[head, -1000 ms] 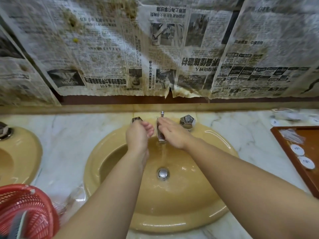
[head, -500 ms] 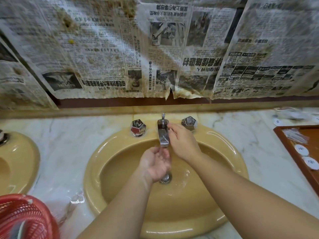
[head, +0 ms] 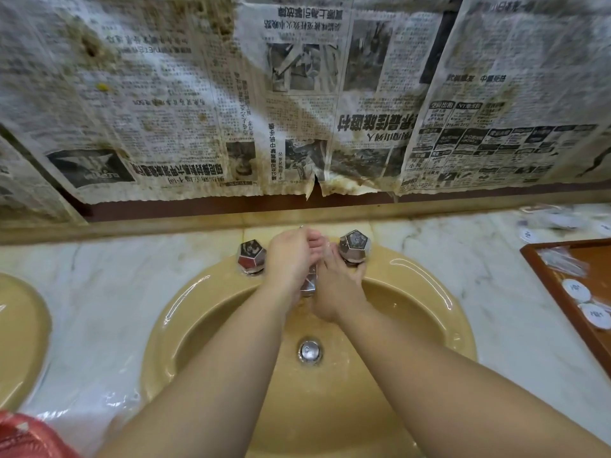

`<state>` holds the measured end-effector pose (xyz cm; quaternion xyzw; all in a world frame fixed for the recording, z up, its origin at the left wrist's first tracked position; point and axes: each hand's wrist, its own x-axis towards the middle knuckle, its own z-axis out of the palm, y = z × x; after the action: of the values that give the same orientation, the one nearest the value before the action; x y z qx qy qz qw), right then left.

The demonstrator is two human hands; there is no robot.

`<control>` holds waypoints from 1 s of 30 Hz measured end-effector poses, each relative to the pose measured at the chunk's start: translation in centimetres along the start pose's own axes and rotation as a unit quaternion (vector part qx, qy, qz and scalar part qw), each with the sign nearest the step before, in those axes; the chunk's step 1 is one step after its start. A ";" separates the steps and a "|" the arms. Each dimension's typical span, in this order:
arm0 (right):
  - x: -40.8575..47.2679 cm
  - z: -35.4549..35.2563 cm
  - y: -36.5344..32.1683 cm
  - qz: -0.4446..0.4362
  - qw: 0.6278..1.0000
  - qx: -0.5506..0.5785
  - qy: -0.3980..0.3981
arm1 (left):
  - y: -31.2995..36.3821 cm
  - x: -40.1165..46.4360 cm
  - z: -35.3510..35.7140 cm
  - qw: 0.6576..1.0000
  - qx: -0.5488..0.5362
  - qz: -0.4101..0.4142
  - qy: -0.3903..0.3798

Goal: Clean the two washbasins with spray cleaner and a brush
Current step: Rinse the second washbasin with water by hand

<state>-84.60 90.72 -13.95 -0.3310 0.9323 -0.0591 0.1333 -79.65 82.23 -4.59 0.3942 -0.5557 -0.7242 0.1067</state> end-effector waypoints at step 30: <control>-5.5 0.9 2.2 -0.012 0.991 0.095 0.093 | -7.3 -1.4 -6.7 0.849 -0.440 -0.289 0.035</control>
<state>-81.52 95.86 -14.13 -0.3213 0.9267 -0.1792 0.0765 -72.07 80.85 -10.94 0.4740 -0.0356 -0.8767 0.0739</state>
